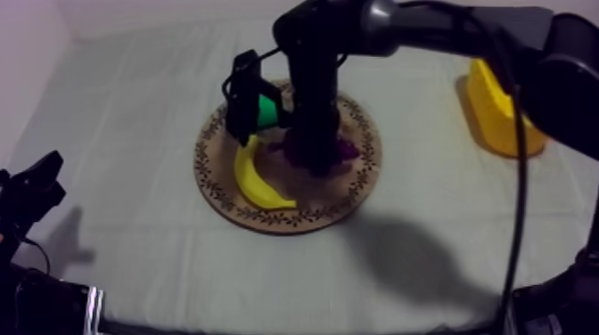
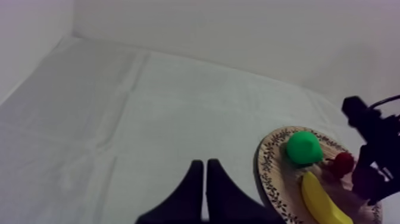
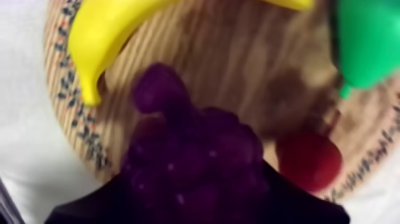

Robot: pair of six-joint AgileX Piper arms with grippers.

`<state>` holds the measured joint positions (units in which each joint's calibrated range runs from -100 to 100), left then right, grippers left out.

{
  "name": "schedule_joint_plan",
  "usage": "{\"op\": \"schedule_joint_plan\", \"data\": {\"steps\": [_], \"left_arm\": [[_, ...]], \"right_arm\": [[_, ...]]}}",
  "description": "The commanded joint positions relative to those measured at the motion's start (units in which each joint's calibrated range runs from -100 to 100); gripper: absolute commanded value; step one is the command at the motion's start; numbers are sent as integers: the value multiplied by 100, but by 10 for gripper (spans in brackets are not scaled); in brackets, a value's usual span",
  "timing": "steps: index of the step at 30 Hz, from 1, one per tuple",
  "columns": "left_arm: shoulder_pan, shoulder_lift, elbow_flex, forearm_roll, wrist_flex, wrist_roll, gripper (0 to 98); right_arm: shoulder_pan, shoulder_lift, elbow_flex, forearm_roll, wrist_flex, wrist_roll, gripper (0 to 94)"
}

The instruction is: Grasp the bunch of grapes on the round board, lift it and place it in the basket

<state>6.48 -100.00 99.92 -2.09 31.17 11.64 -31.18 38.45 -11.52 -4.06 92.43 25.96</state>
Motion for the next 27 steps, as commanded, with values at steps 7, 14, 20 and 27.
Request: {"op": "schedule_joint_plan", "data": {"steps": [7,14,20,27], "left_arm": [[0,0,-3,-3,-5,1,1],[0,0,-3,-3,-5,1,1],[0,0,-3,-3,-5,1,1],[0,0,-3,-3,-5,1,1]], "right_arm": [[383,-1762,522,72,-151,-78,352],[980,-2898,840,184,-609,-463,358],[1742,-3591,1088,204,-1146,-656,359],[2584,-3849,1187,268,-1745,-878,355]]}}
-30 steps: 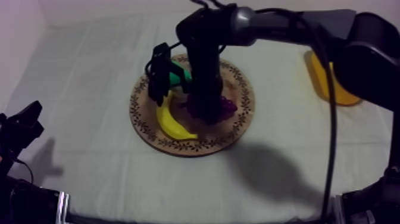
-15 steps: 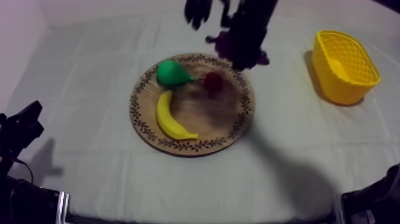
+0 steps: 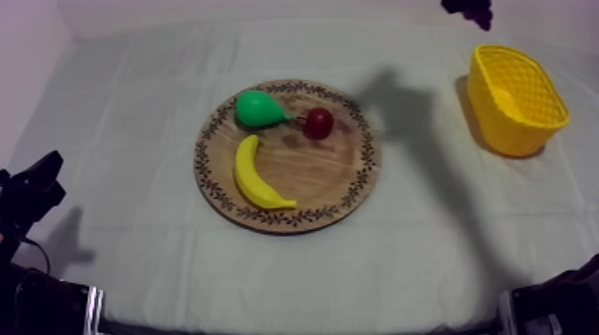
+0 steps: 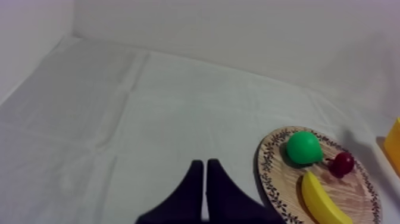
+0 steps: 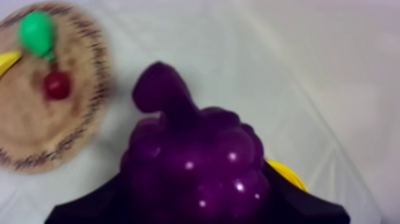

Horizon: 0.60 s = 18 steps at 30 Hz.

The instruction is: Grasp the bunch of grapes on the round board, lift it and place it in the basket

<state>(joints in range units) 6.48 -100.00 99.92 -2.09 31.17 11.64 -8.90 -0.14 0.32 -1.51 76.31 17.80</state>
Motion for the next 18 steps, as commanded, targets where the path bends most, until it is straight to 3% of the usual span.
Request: {"op": "schedule_joint_plan", "data": {"steps": [1,10,18], "left_arm": [[0,0,-3,-3,-5,1,1],[0,0,-3,-3,-5,1,1],[0,0,-3,-3,-5,1,1]], "right_arm": [[470,1,11,26,-232,-107,355],[1352,179,326,118,-1094,-482,363],[1797,835,352,181,-956,-829,366]]}}
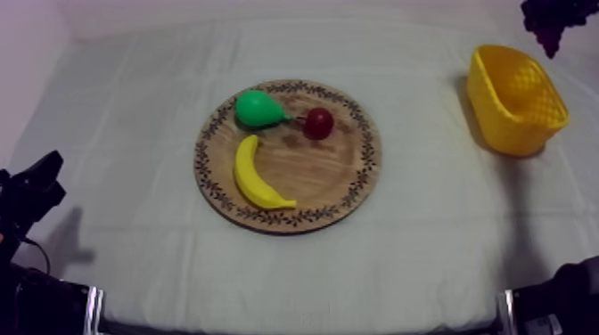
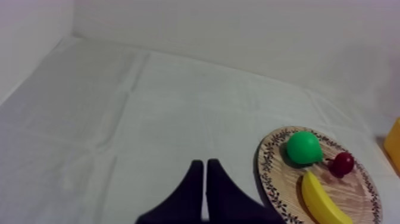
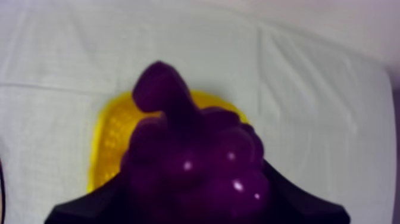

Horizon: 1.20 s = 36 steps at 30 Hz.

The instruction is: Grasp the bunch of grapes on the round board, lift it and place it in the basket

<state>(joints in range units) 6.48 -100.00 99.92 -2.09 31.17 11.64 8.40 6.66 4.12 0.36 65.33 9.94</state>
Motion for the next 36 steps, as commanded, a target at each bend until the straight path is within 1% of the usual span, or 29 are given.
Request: {"op": "schedule_joint_plan", "data": {"steps": [1,11,19,21,25,27,31,36], "left_arm": [[0,0,-3,-3,-5,1,1],[0,0,-3,-3,-5,1,1],[0,0,-3,-3,-5,1,1],[0,0,-3,-3,-5,1,1],[0,0,-3,-3,-5,1,1],[0,0,-3,-3,-5,1,1],[0,0,-3,-3,-5,1,1],[0,0,-3,-3,-5,1,1]], "right_arm": [[95,263,-51,-16,243,-55,366],[110,1474,-90,-87,1206,9,378],[97,2383,-542,-152,1410,25,397],[109,2534,-664,-184,1401,82,441],[141,2662,-726,-230,1327,229,661],[146,2645,-674,-242,1213,283,718],[136,2436,-490,-257,935,342,749],[148,1800,31,-309,610,399,731]]}}
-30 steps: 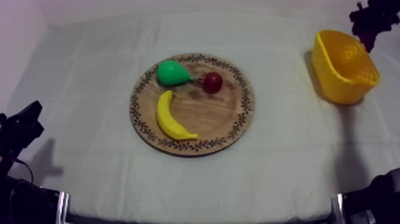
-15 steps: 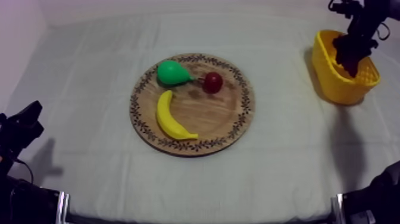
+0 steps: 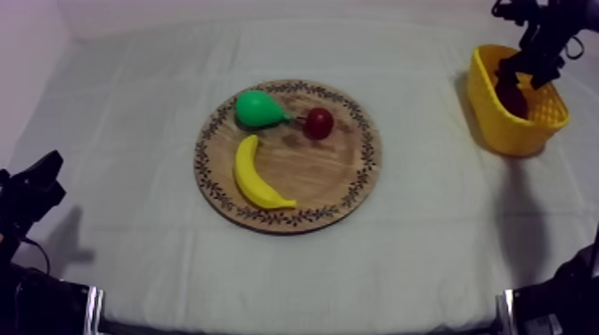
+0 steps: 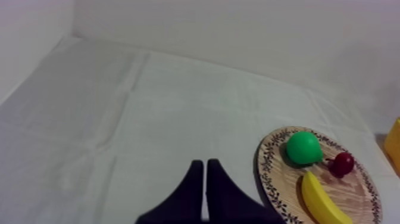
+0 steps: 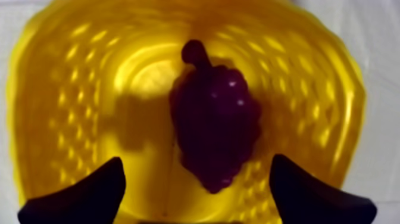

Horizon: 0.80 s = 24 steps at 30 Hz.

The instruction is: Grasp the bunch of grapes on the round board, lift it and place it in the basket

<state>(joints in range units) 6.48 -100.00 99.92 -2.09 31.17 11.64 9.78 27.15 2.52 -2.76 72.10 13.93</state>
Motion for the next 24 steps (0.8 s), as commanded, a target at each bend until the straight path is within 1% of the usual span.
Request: {"op": "schedule_joint_plan", "data": {"steps": [1,9,13,18,24], "left_arm": [[0,0,-3,-3,-5,1,1],[0,0,-3,-3,-5,1,1],[0,0,-3,-3,-5,1,1],[0,0,-3,-3,-5,1,1],[0,0,-3,-3,-5,1,1]], "right_arm": [[22,-426,343,-10,-144,9,723],[261,-2167,1783,-111,-782,118,655],[377,-3123,2553,-122,-973,175,643],[373,-4326,3446,-35,-1189,136,618],[169,-5636,4346,217,-1370,-95,554]]}}
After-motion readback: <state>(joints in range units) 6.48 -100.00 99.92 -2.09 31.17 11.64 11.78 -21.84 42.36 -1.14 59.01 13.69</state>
